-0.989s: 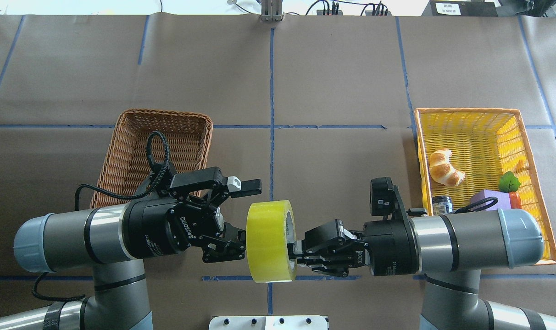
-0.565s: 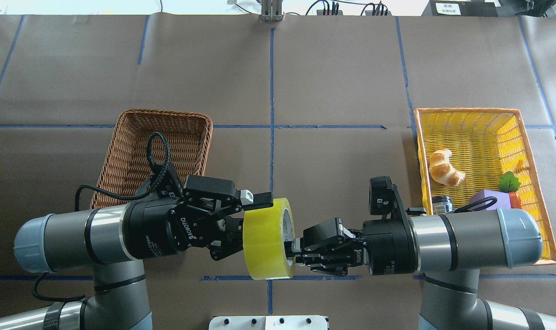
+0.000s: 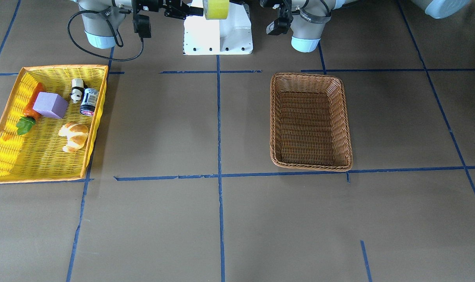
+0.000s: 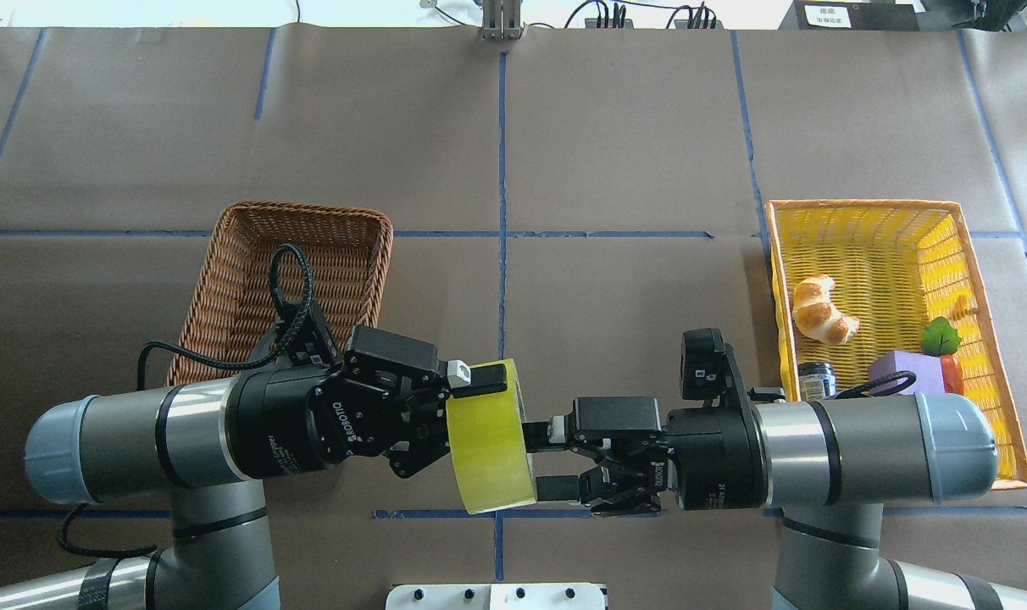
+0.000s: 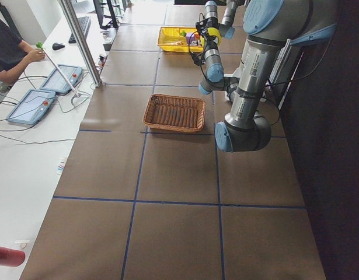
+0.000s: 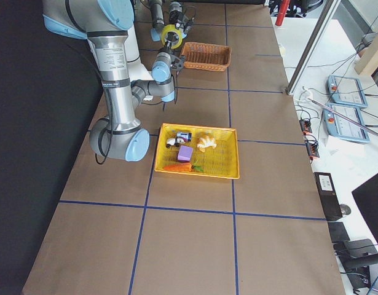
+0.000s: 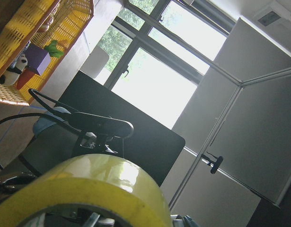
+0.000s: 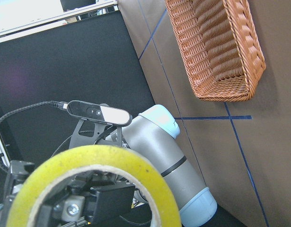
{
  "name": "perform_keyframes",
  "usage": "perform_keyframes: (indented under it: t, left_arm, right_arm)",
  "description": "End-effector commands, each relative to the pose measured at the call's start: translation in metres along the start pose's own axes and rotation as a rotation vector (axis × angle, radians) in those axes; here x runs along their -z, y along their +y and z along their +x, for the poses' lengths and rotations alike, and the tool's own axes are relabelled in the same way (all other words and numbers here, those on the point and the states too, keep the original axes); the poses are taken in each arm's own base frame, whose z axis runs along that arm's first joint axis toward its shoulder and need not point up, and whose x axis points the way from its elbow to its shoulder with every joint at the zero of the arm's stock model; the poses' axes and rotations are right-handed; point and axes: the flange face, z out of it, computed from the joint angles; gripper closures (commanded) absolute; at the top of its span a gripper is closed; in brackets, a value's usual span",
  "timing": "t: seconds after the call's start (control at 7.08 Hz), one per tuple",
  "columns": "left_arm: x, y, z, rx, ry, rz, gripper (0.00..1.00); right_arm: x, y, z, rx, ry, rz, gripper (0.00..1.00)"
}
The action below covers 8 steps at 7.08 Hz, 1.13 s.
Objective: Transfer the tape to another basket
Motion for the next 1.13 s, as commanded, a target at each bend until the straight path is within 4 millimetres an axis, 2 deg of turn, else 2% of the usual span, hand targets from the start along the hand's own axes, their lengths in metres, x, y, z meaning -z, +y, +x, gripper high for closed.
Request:
perform_keyframes:
  t: [0.0,0.28,0.42,0.56,0.71,0.99]
  left_arm:
    - [0.005,-0.001,0.015,-0.024,0.02,0.001,0.98]
    - [0.018,-0.029,0.043,-0.089,0.03,0.052,0.97]
    - [0.034,-0.039,0.044,-0.102,0.014,0.085,0.98]
    - [0.04,-0.051,0.049,-0.118,-0.032,0.131,0.98]
    - [0.036,-0.068,0.06,-0.133,-0.158,0.187,0.99]
    - [0.031,-0.093,0.087,-0.189,-0.41,0.3,0.99]
  right_arm:
    - [0.001,0.0,-0.001,0.003,-0.003,0.0,0.0]
    - [0.005,-0.003,0.003,0.003,0.008,0.012,0.0]
    - [0.009,-0.01,-0.001,0.016,0.008,0.029,0.0]
    - [0.024,-0.032,-0.015,0.06,0.01,0.089,0.0]
    - [0.037,-0.057,-0.03,0.189,0.063,0.173,0.0]
    - [0.047,-0.094,-0.043,0.291,0.213,0.306,0.0]
